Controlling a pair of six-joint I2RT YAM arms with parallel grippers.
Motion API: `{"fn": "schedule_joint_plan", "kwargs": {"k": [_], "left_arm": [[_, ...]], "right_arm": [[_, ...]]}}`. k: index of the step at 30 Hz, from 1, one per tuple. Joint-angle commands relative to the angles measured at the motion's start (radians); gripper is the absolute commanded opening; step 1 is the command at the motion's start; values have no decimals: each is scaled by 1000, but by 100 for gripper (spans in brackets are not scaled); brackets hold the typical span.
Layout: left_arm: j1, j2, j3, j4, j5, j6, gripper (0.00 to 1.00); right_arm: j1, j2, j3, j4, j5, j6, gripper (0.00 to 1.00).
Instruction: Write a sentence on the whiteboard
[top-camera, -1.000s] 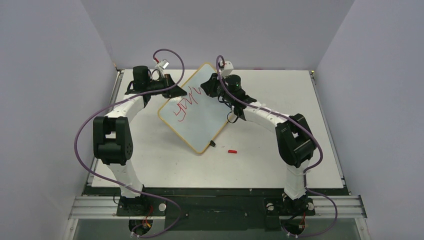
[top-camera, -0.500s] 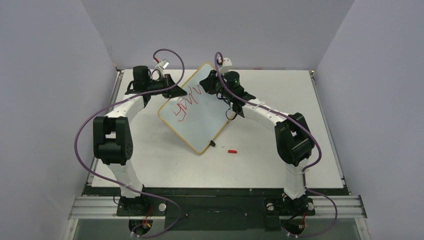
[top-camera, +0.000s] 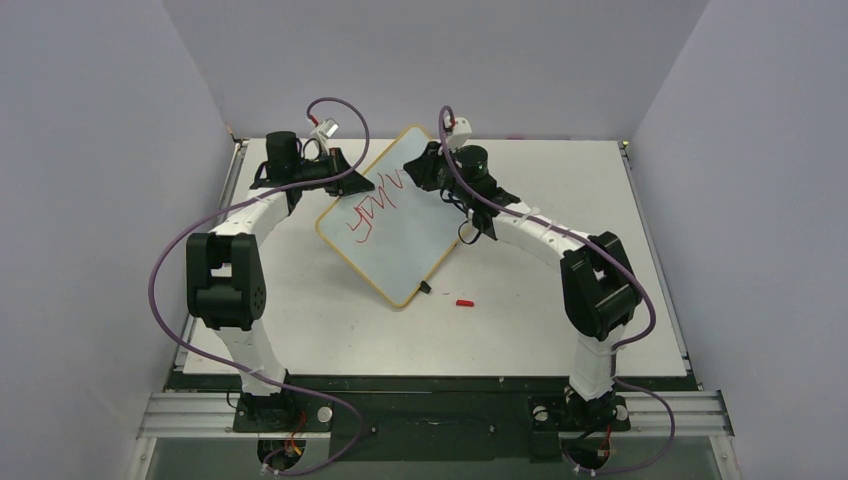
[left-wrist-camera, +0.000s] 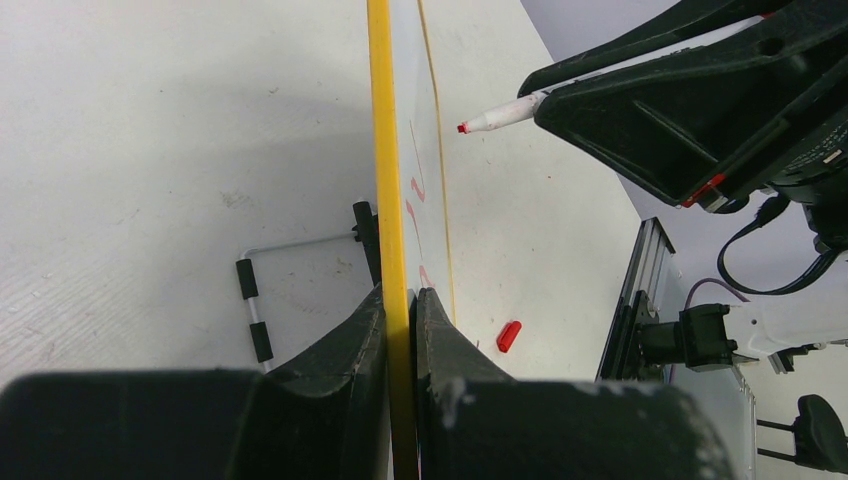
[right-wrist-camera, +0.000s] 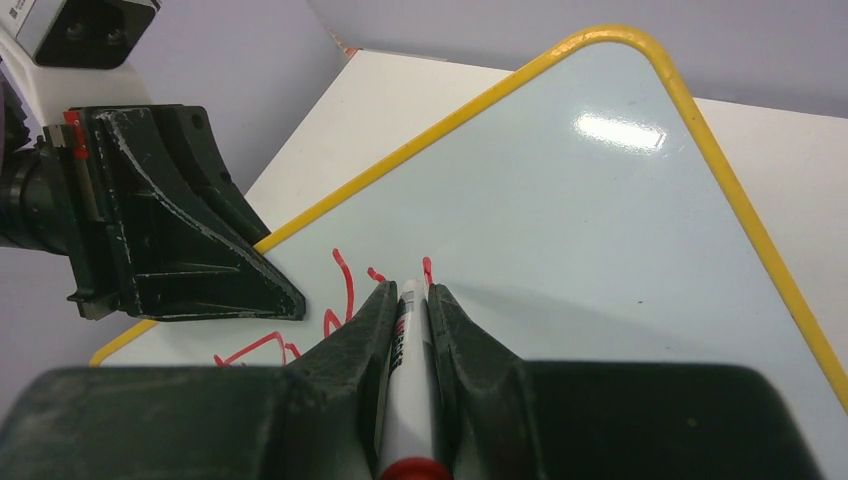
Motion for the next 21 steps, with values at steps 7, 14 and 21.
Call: {"fn": "schedule_joint_plan", "kwargs": {"k": [7, 14, 21], "left_arm": [[-22, -5, 32, 120, -6, 124, 0], [-22, -1, 32, 120, -7, 124, 0], [-22, 0, 34, 120, -7, 124, 0]], "right_arm": [[-15, -47, -17, 64, 0, 8, 0], [-20, -26, -12, 65, 8, 12, 0], [-24, -3, 1, 67, 17, 18, 0]]}}
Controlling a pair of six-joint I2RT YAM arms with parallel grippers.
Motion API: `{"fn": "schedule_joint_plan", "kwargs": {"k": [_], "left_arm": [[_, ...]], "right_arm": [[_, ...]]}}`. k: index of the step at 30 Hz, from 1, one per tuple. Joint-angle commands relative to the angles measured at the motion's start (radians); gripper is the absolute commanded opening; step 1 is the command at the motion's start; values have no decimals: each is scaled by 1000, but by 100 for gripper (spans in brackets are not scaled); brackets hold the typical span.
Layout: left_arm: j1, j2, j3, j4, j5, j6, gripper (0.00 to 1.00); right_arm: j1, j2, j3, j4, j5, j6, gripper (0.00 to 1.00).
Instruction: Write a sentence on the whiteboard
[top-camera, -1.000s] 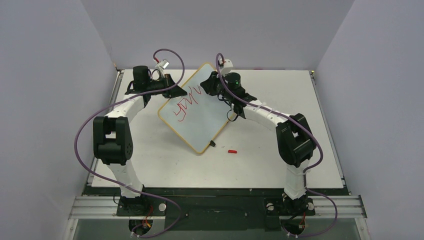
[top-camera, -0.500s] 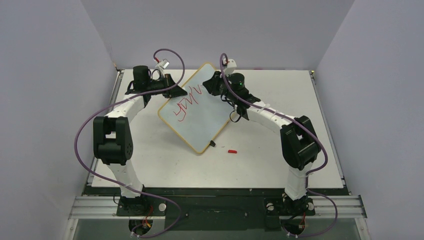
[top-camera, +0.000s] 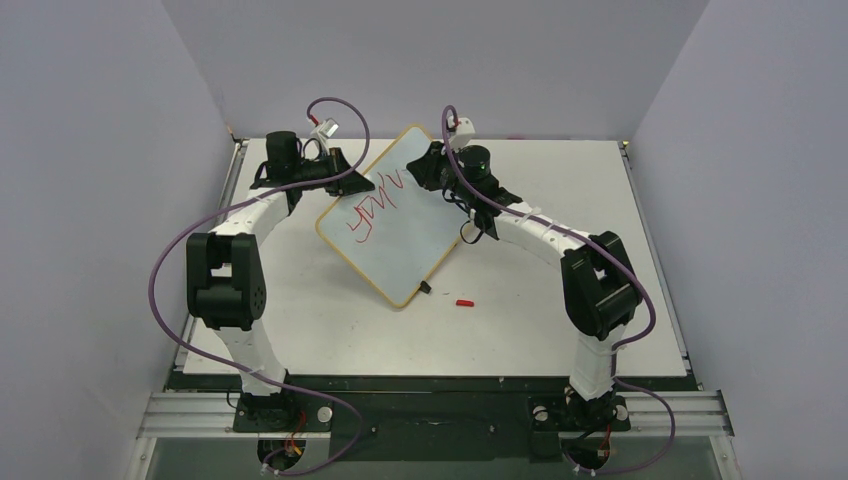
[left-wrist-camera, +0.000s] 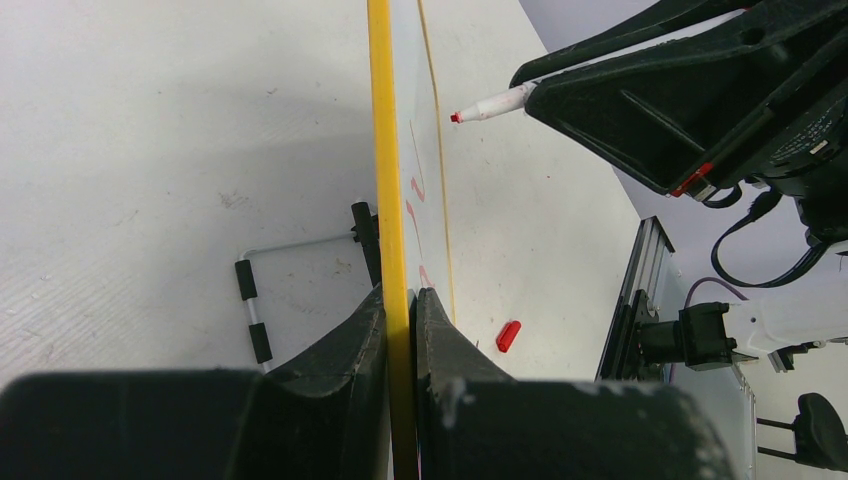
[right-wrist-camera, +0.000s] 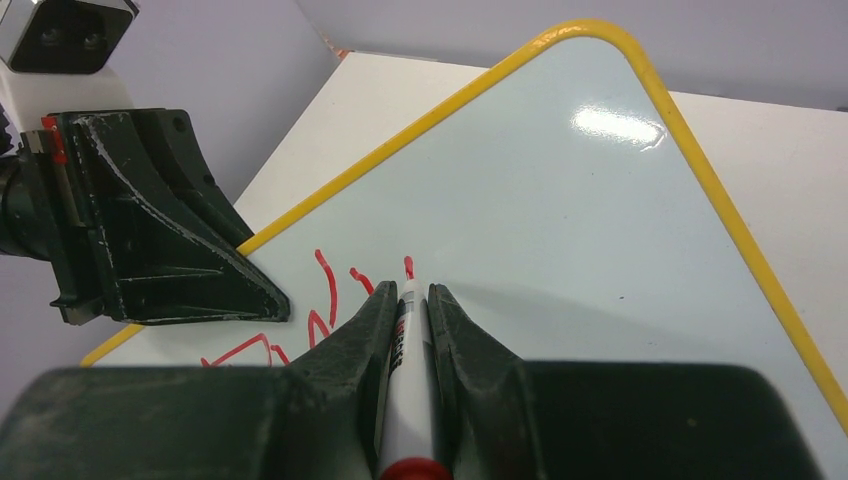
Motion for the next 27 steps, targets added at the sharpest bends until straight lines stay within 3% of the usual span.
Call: {"fn": "schedule_joint_plan", "kwargs": {"k": [1, 27], "left_arm": [[-21, 0, 34, 118, -10, 124, 0], [-24, 5, 34, 117, -9, 124, 0]], "right_arm": [[-10, 10, 21, 54, 15, 10, 0], [-52, 98, 136, -6, 46, 22, 0]]}}
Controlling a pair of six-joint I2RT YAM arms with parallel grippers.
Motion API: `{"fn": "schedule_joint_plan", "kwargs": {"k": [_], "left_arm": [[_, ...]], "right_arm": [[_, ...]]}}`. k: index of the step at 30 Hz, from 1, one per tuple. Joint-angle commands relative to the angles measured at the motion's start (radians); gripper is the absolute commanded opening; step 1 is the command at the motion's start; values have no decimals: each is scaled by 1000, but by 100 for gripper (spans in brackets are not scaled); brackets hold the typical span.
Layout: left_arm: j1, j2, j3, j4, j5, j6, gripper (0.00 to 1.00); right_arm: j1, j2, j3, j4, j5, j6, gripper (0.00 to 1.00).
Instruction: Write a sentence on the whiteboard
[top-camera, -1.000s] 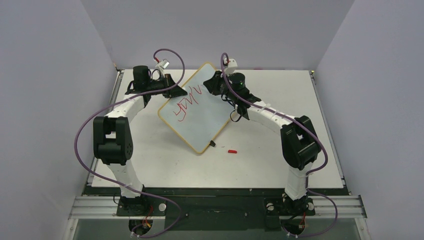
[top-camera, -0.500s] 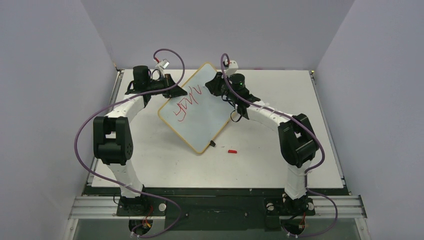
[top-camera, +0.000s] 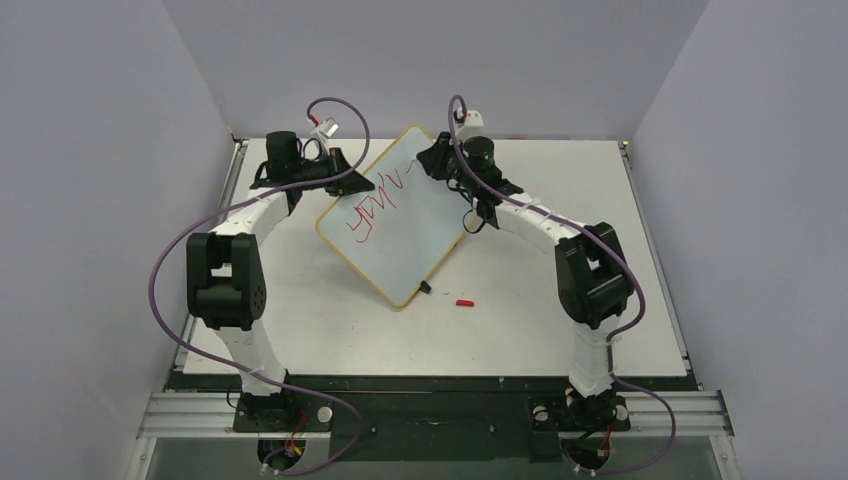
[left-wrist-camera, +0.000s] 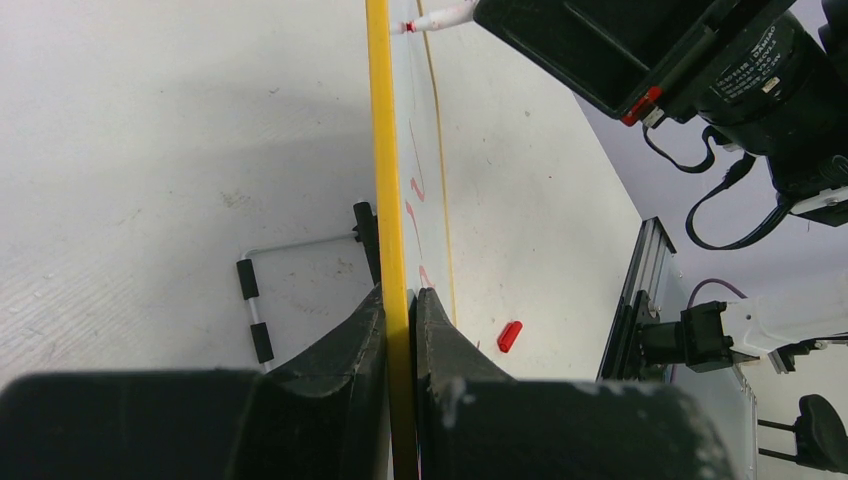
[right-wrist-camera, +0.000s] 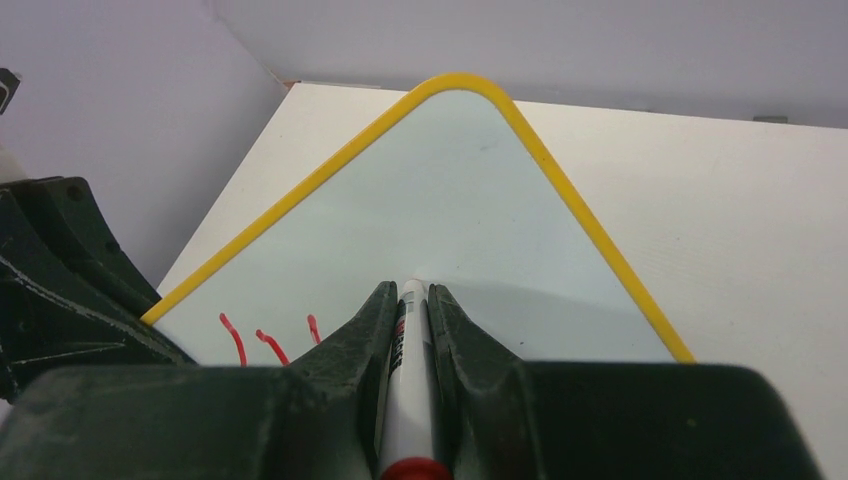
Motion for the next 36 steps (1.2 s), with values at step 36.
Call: {"fn": "schedule_joint_plan", "kwargs": {"k": [36], "left_arm": [[-24, 7, 36, 115, -9, 124, 0]], "right_arm": [[36, -11, -102, 94, -36, 13, 0]]}}
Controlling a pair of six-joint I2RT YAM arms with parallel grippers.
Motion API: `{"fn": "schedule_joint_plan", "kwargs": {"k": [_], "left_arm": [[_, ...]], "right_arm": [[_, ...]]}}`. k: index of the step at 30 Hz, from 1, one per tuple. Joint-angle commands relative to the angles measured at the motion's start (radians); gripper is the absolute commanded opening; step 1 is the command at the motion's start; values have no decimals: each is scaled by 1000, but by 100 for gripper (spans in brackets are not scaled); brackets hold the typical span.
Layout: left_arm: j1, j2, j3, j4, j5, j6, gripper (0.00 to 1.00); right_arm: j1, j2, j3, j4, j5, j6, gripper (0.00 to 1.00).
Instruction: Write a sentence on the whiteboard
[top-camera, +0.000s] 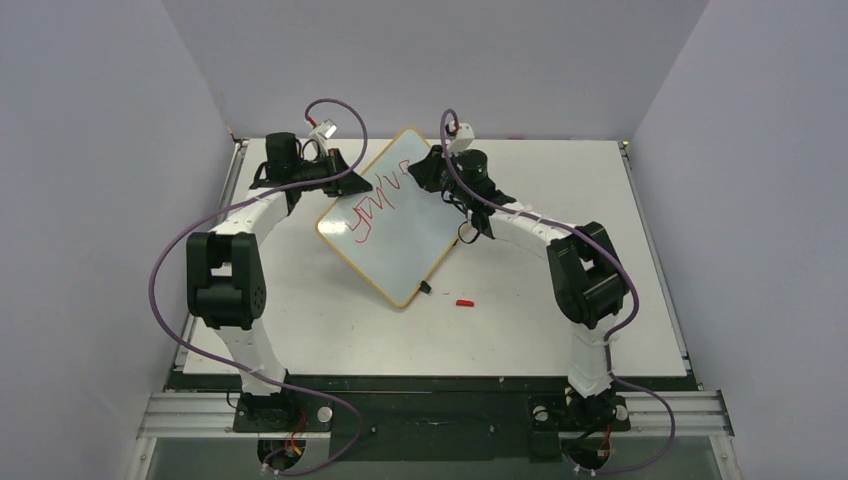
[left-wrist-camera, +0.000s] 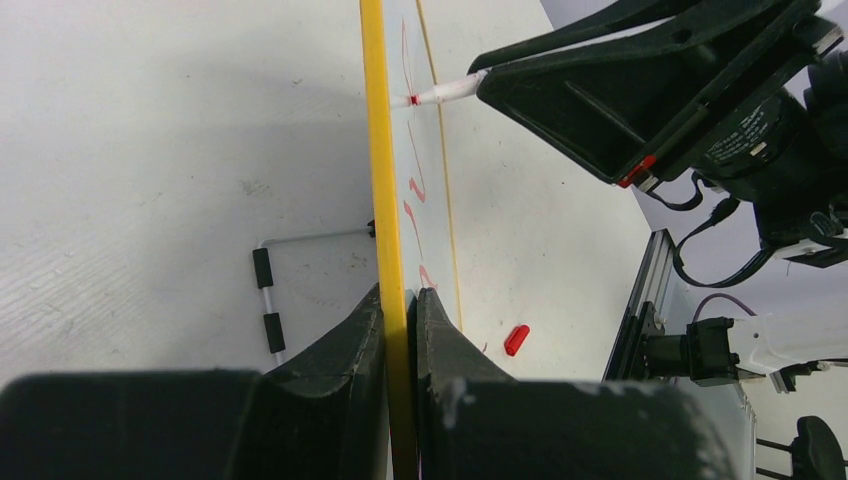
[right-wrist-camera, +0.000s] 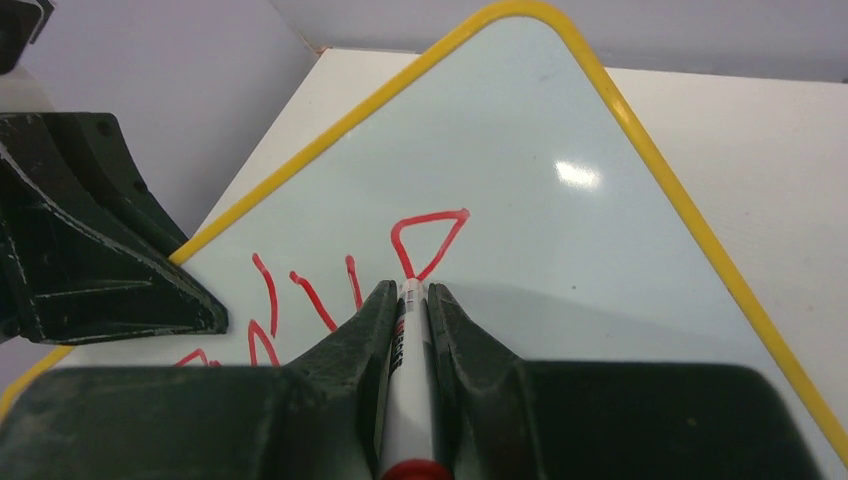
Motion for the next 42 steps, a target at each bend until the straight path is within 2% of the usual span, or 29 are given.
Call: {"fn": "schedule_joint_plan", "kwargs": {"k": [1, 12, 19, 24, 34, 42], "left_arm": [[-27, 4, 36, 135, 26, 129, 0], [-27, 2, 33, 134, 26, 129, 0], [-27, -1, 32, 133, 23, 132, 0], [-27, 1, 34, 128, 24, 134, 0], [-28, 2, 34, 128, 23, 134, 0], [-28, -2, 33, 129, 20, 137, 0]], "right_arm": [[6, -43, -62, 4, 8, -4, 0], [-28, -53, -63, -19, 72, 12, 0], [-38, -23, 39, -116, 128, -5, 0], [-38, -86, 80, -149, 145, -11, 0], [-24, -346, -109, -104, 140, -25, 0], [-19, -478, -294, -57, 153, -4, 0]]}}
